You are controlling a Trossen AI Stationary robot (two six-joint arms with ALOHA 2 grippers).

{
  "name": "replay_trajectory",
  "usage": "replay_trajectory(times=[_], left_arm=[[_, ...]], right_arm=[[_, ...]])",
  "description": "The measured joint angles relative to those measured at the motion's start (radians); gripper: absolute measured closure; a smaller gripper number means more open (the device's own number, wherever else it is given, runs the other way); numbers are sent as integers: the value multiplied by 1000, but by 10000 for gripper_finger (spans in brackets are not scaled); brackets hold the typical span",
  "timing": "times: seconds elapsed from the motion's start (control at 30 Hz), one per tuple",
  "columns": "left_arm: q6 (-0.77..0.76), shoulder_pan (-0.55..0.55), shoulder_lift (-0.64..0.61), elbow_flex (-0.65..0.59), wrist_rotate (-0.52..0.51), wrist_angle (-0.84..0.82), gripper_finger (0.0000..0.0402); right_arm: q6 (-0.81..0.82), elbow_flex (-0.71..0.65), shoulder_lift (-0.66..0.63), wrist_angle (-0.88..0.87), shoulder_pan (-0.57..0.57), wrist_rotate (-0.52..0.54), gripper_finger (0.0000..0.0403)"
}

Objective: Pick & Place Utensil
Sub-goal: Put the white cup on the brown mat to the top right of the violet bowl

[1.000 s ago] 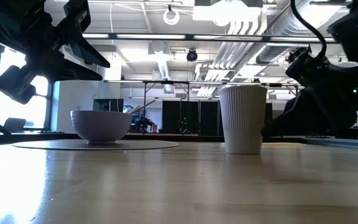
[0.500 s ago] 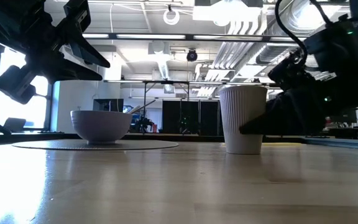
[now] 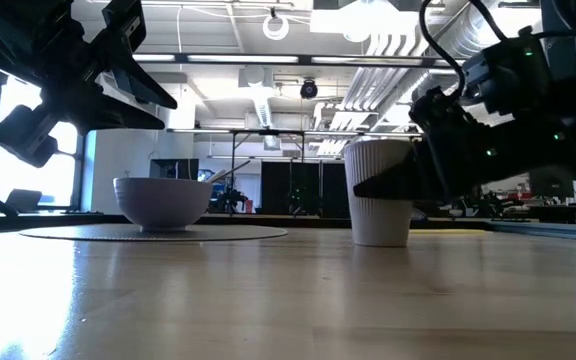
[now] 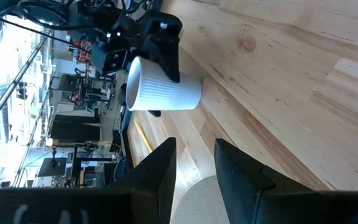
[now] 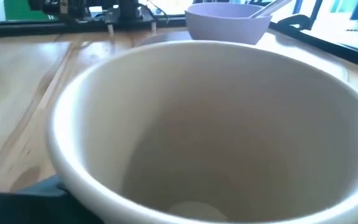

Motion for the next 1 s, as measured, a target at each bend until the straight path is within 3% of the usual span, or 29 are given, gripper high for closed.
replay_trajectory(times=[0.17,0.33,0.57,0.7,0.9,1.0], left_arm=[[0,0,0,0,0,0,296],[0,0,0,0,0,0,296],[0,0,0,0,0,0,296],[0,0,0,0,0,0,296],[0,0,0,0,0,0,296],[0,0,0,0,0,-1,296]], right_arm=[[24,37,-2,18,-36,0,78],[-12,147,-4,3,-153,-38,83],[-67,408,4,-283,-365,-83,81],[-69,557,64,-409,-457,-94,80],[-32,703,203,-407,-518,-159,80],[-92,744,229,-452,-504,-86,80]])
